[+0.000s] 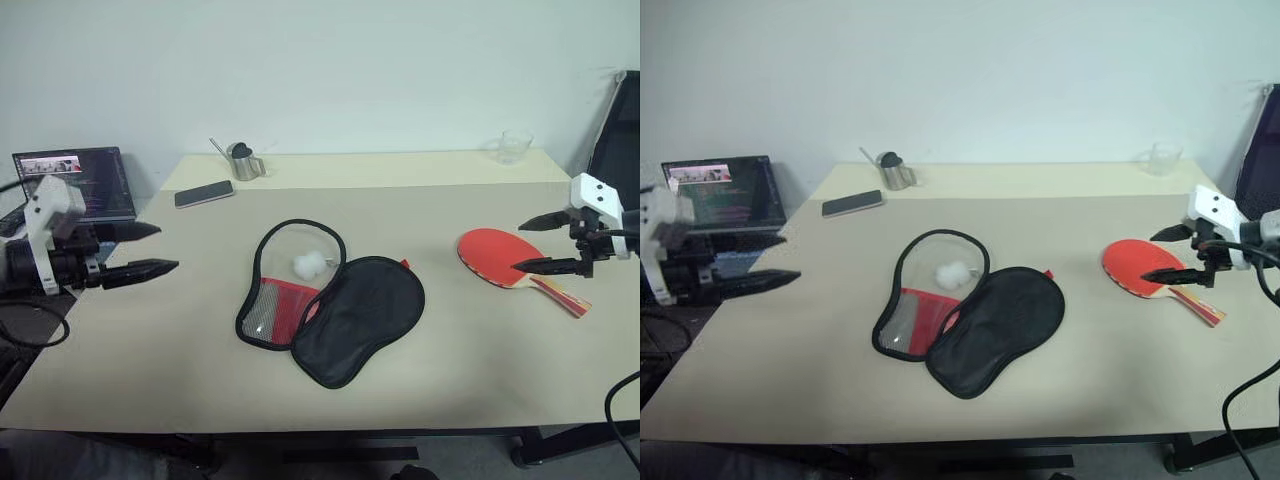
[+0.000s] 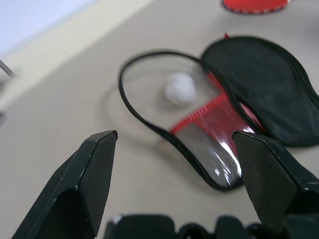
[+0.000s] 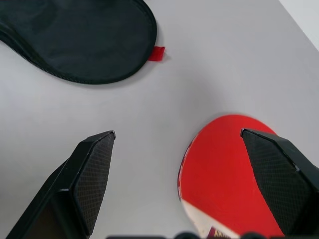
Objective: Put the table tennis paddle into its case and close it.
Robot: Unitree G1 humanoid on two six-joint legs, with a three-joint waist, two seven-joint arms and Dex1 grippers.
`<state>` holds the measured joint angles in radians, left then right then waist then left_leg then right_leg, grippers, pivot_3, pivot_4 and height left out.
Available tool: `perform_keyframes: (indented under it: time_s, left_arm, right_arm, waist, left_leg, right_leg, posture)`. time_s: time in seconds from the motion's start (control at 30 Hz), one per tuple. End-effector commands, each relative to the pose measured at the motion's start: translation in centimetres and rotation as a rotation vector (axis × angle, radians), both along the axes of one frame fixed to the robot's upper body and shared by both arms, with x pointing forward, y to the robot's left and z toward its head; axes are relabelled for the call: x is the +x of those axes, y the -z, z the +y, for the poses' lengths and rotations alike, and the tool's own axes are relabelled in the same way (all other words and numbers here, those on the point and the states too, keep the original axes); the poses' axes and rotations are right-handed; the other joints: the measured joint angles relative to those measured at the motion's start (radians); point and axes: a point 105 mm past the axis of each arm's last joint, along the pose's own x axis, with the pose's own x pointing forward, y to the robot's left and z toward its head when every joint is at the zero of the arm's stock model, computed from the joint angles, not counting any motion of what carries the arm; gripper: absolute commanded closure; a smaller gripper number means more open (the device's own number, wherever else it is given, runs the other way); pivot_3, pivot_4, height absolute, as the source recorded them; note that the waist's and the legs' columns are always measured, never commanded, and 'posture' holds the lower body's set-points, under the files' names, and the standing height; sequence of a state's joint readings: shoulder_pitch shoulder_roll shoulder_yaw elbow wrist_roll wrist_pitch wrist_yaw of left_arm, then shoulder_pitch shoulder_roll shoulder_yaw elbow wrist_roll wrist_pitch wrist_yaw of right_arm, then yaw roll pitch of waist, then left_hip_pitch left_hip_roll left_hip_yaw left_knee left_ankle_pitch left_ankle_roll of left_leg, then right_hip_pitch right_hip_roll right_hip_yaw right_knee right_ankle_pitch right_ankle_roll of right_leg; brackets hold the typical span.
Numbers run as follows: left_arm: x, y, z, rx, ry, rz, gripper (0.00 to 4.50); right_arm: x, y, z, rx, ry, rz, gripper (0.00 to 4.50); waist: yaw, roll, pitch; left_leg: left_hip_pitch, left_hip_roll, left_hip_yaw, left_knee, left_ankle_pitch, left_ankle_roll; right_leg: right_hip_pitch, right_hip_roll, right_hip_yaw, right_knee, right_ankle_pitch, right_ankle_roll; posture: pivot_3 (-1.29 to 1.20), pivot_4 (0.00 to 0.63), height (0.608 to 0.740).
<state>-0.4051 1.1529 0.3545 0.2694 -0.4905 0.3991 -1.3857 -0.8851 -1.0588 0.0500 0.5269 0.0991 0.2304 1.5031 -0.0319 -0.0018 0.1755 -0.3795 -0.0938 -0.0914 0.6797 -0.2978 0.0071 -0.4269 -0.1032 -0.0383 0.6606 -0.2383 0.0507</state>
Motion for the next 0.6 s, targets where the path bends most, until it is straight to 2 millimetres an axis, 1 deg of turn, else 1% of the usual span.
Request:
perform_keyframes:
  time_s: [0.03, 0.1, 0.13, 0.2, 0.27, 0.33, 0.4, 0.43, 0.5, 0.6]
  left_arm:
    - [0.0, -3.3, -0.2, 0.034, -0.012, -0.131, 0.45]
    - [0.7, -4.2, -0.8, 0.022, -0.029, -0.195, 0.45]
    - [1.0, -4.3, -1.3, 0.009, -0.022, -0.201, 0.45]
    - [1.2, -3.9, -2.3, 0.018, 0.005, -0.196, 0.45]
    - [1.8, -3.4, -2.5, 0.020, 0.000, -0.182, 0.45]
    - [3.3, -2.6, -2.2, 0.019, -0.053, -0.169, 0.45]
    - [5.2, -1.2, -1.6, 0.056, -0.143, -0.148, 0.45]
    - [6.2, -0.5, -1.6, 0.040, -0.180, -0.129, 0.45]
    - [7.8, 1.0, -2.3, 0.024, -0.213, -0.094, 0.45]
    - [9.3, 2.7, -4.2, -0.101, -0.188, -0.014, 0.45]
  right_arm:
    - [-0.2, -1.7, 0.8, -0.005, -0.048, -0.050, 0.05]
    - [0.0, -1.6, 0.6, -0.017, -0.048, -0.056, 0.05]
    - [0.1, -1.5, 0.4, -0.022, -0.038, -0.058, 0.05]
    - [0.1, -1.6, 0.3, -0.019, -0.036, -0.059, 0.05]
    - [0.0, -1.8, 0.9, -0.007, -0.054, -0.062, 0.05]
    - [-0.1, -1.8, 1.3, 0.003, -0.066, -0.065, 0.05]
    - [-0.4, -1.9, 1.5, 0.013, -0.073, -0.068, 0.05]
    - [-0.6, -2.0, 1.7, 0.036, -0.072, -0.072, 0.05]
    - [-1.2, -2.1, 1.4, 0.051, -0.058, -0.073, 0.05]
    - [-2.1, -1.6, 1.1, 0.049, -0.033, -0.066, 0.05]
  waist:
    - [0.001, 0.000, 0.000]
    - [0.001, 0.000, 0.000]
    - [0.002, 0.000, 0.000]
    - [0.002, 0.000, 0.000]
    - [0.002, 0.000, 0.000]
    - [0.003, 0.000, 0.000]
    - [0.003, 0.000, 0.000]
    - [0.004, 0.000, 0.000]
    - [0.006, -0.001, 0.000]
    - [0.010, -0.001, 0.000]
  left_leg:
    - [0.000, 0.000, 0.000, 0.000, 0.000, 0.000]
    - [0.000, 0.000, 0.000, 0.000, 0.000, 0.000]
    - [0.000, 0.000, 0.000, 0.000, 0.000, 0.000]
    - [0.000, -0.001, 0.000, 0.000, 0.000, 0.000]
    - [0.000, 0.000, 0.000, 0.000, 0.000, 0.000]
    - [0.000, 0.000, 0.000, 0.000, 0.000, 0.000]
    - [0.000, 0.000, 0.000, 0.000, 0.000, 0.000]
    - [0.000, 0.000, 0.000, 0.001, 0.000, 0.000]
    - [0.001, -0.001, 0.000, 0.001, 0.000, 0.000]
    - [-0.001, -0.001, 0.000, 0.002, 0.000, 0.000]
  right_leg:
    - [0.000, 0.000, 0.000, 0.000, 0.000, 0.000]
    - [0.000, 0.000, 0.000, 0.001, 0.000, 0.000]
    - [0.000, 0.000, 0.000, 0.001, 0.000, 0.000]
    - [0.000, 0.000, 0.000, 0.001, 0.000, 0.000]
    - [0.000, 0.000, 0.000, 0.000, 0.000, 0.000]
    - [0.000, 0.000, 0.000, 0.000, 0.000, 0.000]
    - [0.000, 0.000, 0.000, 0.001, 0.000, 0.000]
    - [0.000, 0.000, 0.000, 0.001, 0.000, 0.000]
    - [0.001, 0.000, 0.000, 0.001, 0.000, 0.000]
    - [0.001, 0.000, -0.001, 0.001, 0.000, 0.000]
  posture:
    - [0.00, 0.150, 0.740]
    - [0.00, 0.150, 0.740]
    - [0.00, 0.150, 0.740]
    - [0.00, 0.150, 0.740]
    - [0.00, 0.150, 0.740]
    - [0.00, 0.150, 0.740]
    - [0.00, 0.150, 0.740]
    - [0.00, 0.150, 0.740]
    - [0.00, 0.150, 0.740]
    - [0.00, 0.150, 0.740]
